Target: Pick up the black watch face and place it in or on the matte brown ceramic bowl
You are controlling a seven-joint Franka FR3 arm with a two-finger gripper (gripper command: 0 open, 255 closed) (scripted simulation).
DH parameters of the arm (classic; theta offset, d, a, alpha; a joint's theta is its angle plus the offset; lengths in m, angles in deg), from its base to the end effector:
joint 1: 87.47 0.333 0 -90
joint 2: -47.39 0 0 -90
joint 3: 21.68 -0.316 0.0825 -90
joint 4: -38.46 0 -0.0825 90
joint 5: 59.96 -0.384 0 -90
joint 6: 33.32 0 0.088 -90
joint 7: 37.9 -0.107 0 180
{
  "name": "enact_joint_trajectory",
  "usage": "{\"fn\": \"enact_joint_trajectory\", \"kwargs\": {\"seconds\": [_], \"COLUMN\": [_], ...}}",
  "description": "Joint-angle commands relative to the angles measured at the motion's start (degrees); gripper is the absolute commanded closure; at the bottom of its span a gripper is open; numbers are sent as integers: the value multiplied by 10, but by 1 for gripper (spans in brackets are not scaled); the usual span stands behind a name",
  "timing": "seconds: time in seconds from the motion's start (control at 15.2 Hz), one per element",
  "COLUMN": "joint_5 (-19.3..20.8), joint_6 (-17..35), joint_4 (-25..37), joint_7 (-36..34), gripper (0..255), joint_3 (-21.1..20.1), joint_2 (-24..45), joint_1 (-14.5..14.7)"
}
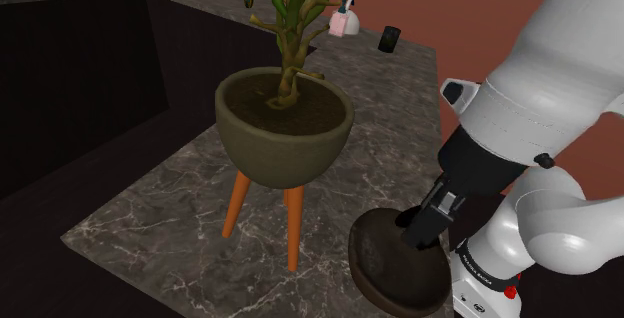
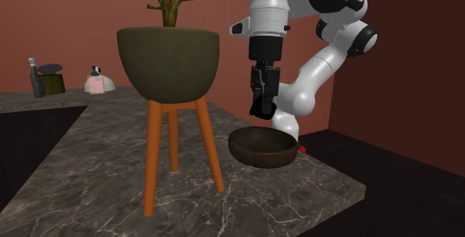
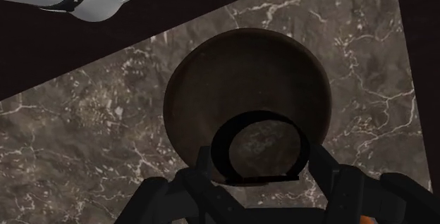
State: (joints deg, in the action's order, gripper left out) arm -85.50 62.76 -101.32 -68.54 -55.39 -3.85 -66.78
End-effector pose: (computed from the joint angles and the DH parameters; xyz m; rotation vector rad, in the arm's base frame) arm 0.1286 0.3174 0.5331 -3.1008 -0.3013 -0.0614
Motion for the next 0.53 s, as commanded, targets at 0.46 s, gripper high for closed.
{"fn": "enact_joint_trajectory", "kwargs": {"seconds": [0.46], "joint_5": [-23], "joint_6": [60], "joint_4": [-60], "joint_7": [5], "gripper": [255], "joint_3": [-26], "joint_2": [-1], "joint_1": [7]}}
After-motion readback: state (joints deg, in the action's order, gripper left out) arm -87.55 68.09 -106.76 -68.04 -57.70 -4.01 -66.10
